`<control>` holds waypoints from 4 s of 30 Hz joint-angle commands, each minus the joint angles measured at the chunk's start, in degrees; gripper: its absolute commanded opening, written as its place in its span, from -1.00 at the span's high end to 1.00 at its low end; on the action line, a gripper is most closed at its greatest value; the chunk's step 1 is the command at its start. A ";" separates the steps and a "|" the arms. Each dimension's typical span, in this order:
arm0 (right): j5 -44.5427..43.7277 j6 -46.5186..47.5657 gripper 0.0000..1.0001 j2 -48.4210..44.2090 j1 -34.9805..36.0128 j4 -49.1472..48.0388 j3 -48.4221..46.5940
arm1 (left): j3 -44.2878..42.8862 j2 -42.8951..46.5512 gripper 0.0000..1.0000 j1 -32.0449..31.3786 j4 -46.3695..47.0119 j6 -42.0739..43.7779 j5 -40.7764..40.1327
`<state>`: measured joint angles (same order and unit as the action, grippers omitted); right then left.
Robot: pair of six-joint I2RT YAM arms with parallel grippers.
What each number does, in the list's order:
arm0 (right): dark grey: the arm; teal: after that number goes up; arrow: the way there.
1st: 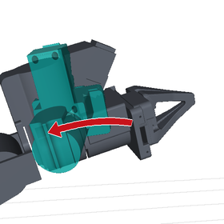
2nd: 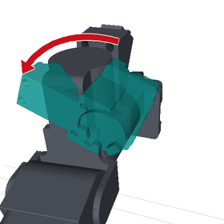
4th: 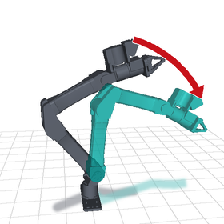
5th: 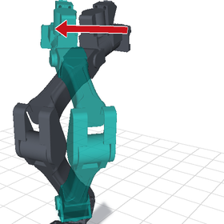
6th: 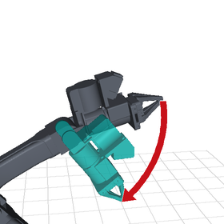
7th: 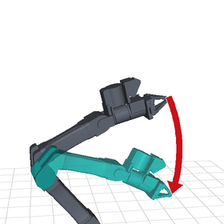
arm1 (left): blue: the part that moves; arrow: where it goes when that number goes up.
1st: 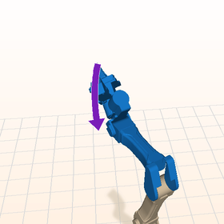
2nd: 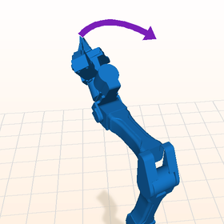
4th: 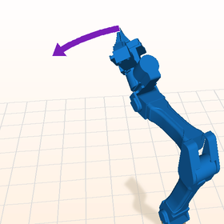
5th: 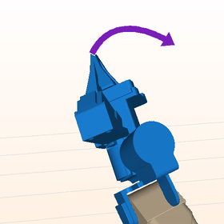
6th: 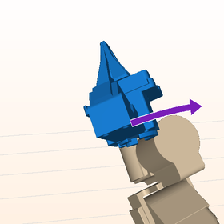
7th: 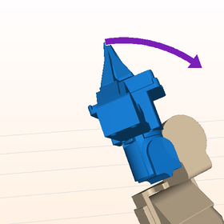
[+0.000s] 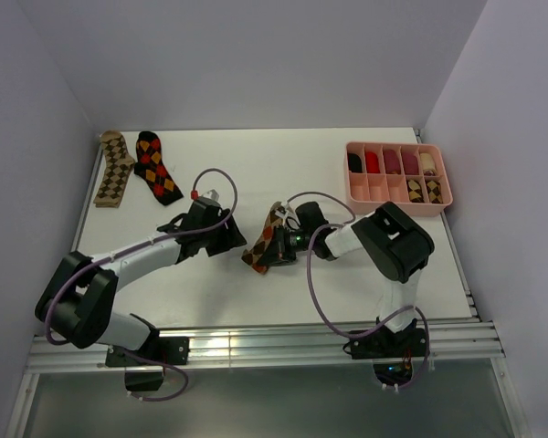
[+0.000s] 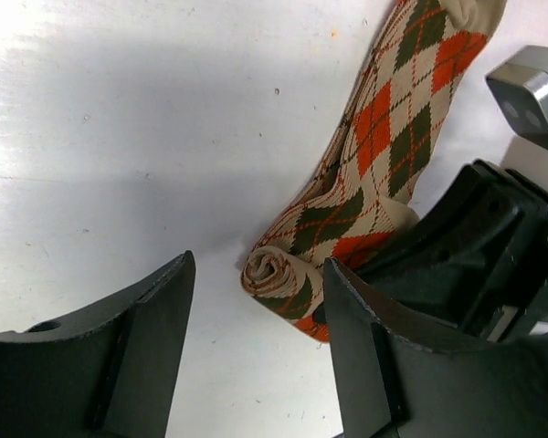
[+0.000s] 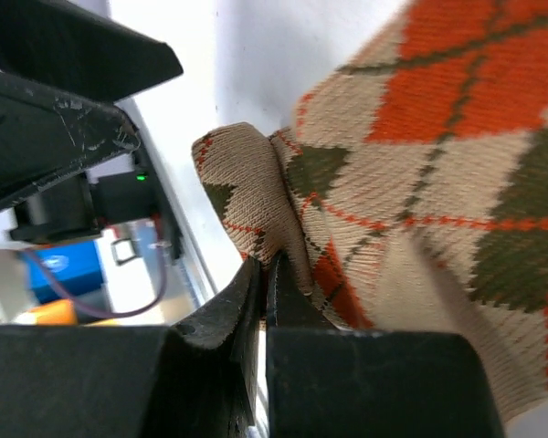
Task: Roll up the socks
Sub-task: Roll the sock at the center of the board.
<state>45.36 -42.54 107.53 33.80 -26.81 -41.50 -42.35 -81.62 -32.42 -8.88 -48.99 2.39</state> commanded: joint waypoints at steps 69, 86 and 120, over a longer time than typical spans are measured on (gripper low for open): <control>-50.55 31.30 0.43 -17.35 19.20 20.13 -0.43 | -14.08 -17.96 0.28 -5.19 -5.09 7.33 3.15; -5.21 -4.63 1.00 -4.36 -2.24 -8.60 9.41 | -5.03 -1.96 -0.41 -4.23 -0.44 -4.08 -3.45; -5.11 -14.50 0.99 0.49 -6.29 -17.23 14.52 | -5.38 -13.03 0.20 -8.09 5.64 -15.43 3.06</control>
<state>44.23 -60.90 108.27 27.86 -50.92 -26.72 -45.91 -93.97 -39.88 -2.83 -64.38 4.12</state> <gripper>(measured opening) 0.080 0.417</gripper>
